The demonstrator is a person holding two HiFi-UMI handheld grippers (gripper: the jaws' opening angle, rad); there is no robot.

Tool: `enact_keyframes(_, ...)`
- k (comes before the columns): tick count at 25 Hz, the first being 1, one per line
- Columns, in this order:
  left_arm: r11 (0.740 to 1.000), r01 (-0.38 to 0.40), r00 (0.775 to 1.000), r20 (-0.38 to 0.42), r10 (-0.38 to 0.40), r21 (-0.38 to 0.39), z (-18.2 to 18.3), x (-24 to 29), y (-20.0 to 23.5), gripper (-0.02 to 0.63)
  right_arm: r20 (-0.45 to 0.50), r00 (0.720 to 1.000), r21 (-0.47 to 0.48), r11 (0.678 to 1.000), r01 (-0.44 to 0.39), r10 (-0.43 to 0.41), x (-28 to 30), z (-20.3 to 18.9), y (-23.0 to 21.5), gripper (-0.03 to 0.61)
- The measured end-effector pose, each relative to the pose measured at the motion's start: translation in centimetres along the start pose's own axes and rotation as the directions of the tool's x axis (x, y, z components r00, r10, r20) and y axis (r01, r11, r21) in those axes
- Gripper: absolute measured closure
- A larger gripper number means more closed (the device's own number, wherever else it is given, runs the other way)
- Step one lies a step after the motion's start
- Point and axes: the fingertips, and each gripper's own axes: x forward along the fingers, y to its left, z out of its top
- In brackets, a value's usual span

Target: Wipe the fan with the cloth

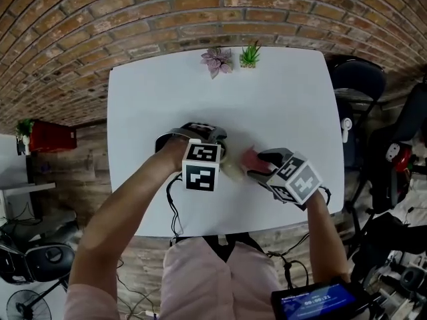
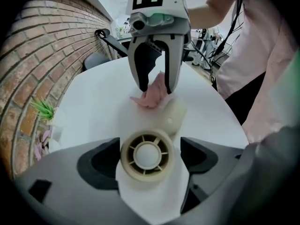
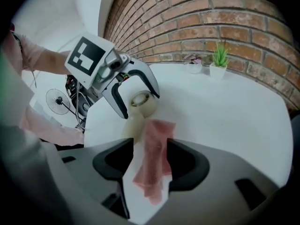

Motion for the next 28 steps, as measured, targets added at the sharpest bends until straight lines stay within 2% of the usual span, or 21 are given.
enact_keyframes(4,1.000,-0.009,1.000,0.002,0.009,0.012,0.1,0.0,0.3,0.242,-0.058,0.998,-0.047,0.999,0.026,-0.029,1.3,-1.3,-0.8,0.367)
enact_keyframes(6,1.000,-0.008,1.000,0.009,0.007,0.016,0.2,0.0,0.4,0.242,-0.056,0.997,-0.060,0.997,0.058,-0.061,1.1,-1.4,-1.5,0.437)
enact_keyframes(7,1.000,-0.006,1.000,0.013,0.006,0.016,0.2,0.0,0.4,0.242,-0.055,0.996,-0.076,0.995,0.065,-0.069,1.1,-1.3,-1.7,0.497)
enact_keyframes(8,1.000,-0.005,1.000,0.017,0.004,0.016,0.2,0.0,0.3,0.242,-0.053,0.996,-0.105,0.992,0.063,-0.069,1.1,-1.2,-1.7,0.520)
enact_keyframes(11,1.000,0.001,1.000,0.017,-0.001,0.021,0.2,0.0,0.3,0.244,-0.027,0.997,-0.225,0.972,0.061,-0.069,0.8,0.0,-1.5,0.536)
enact_keyframes(13,1.000,0.004,1.000,0.009,-0.004,0.030,0.2,0.1,0.3,0.244,-0.022,0.997,-0.306,0.950,0.063,-0.073,0.8,1.1,-1.4,0.537)
enact_keyframes(18,0.999,0.014,1.000,0.003,-0.014,0.034,0.2,0.2,0.3,0.244,-0.097,0.993,-0.501,0.866,0.011,-0.068,2.4,2.2,-0.1,0.538)
enact_keyframes(28,0.999,0.018,1.000,-0.001,-0.018,0.044,0.2,0.3,0.3,0.244,-0.160,0.986,-0.683,0.726,-0.083,-0.037,4.2,2.5,1.2,0.543)
